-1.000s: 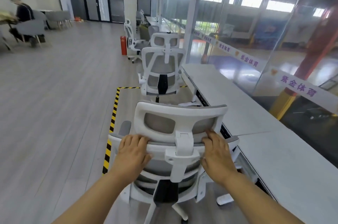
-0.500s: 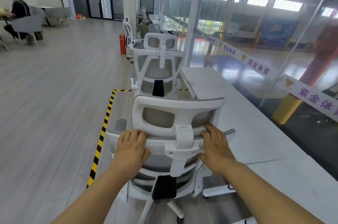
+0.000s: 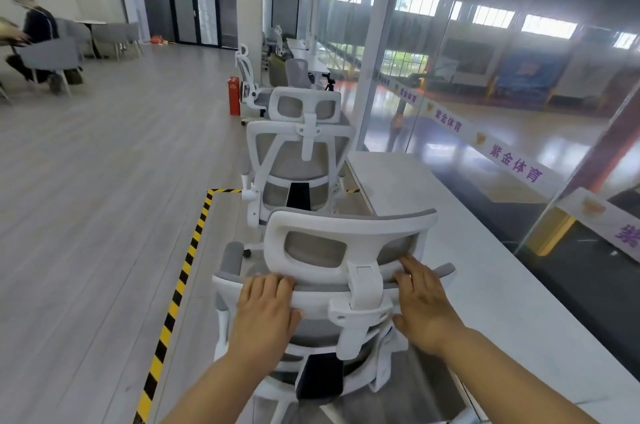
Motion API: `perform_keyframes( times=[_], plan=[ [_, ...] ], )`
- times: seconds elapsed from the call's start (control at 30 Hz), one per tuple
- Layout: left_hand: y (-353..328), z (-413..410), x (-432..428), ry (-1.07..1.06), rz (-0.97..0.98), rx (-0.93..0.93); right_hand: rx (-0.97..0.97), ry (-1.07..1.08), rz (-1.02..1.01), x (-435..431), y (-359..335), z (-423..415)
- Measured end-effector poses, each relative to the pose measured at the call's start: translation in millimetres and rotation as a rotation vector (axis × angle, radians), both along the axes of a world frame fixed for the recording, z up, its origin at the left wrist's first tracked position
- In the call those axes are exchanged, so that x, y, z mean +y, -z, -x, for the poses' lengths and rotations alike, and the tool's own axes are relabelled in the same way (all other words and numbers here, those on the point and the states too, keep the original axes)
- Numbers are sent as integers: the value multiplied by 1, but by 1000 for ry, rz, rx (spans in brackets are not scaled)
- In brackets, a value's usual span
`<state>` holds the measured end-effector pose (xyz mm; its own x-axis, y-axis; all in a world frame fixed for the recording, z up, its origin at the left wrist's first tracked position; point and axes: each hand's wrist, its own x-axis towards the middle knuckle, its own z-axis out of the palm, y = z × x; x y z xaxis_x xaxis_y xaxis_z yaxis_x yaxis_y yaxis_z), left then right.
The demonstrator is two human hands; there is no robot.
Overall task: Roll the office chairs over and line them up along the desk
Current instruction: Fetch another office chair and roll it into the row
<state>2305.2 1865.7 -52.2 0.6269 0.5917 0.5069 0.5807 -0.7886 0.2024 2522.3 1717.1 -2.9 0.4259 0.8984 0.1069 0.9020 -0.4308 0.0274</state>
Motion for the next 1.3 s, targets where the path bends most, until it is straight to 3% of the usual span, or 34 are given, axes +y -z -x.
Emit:
perform_keyframes(
  times=[0.4, 0.6, 1.3],
  plan=[
    [-2, -76, 32, -100, -24, -20, 15, -124, 14, 58, 4, -91],
    [-5, -103, 39, -115, -127, 10, 17, -171, -6, 70, 6, -124],
    [-15, -116, 72, -132, -284, 147, 71, -161, -12, 99, 5, -134]
  ],
)
